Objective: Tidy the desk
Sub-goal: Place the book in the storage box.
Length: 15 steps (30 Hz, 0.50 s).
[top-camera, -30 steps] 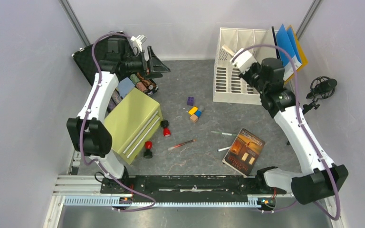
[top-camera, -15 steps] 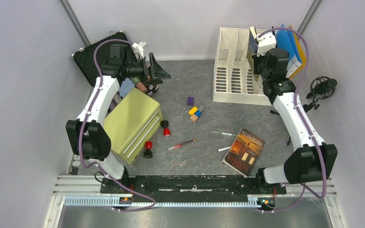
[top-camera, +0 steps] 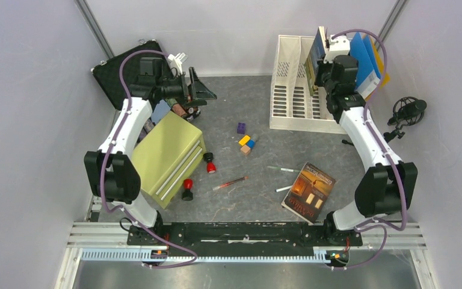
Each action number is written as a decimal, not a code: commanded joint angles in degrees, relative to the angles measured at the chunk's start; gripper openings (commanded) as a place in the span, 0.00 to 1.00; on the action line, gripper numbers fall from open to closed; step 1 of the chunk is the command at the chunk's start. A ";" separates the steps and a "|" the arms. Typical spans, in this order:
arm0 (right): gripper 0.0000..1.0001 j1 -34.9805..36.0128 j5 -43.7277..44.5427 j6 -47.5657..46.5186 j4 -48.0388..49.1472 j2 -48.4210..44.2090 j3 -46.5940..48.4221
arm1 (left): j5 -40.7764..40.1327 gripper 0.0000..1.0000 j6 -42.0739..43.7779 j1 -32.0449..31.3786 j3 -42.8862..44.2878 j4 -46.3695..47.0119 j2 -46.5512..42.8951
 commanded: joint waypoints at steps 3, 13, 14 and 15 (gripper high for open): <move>0.00 0.11 1.80 4.53 13.10 5.09 2.62 | 0.35 0.95 -3.34 -0.51 -1.83 5.65 -2.81; 0.00 2.01 2.42 3.64 18.39 6.91 -0.29 | 0.54 0.96 -4.90 -0.79 -2.29 7.03 -3.22; 0.00 2.69 3.50 2.24 18.03 6.08 -0.37 | 0.52 0.96 -4.96 -0.77 -2.19 7.18 -3.15; 0.00 3.63 4.48 1.09 17.59 4.92 -0.30 | 0.53 0.96 -5.21 -0.79 -2.18 7.44 -3.09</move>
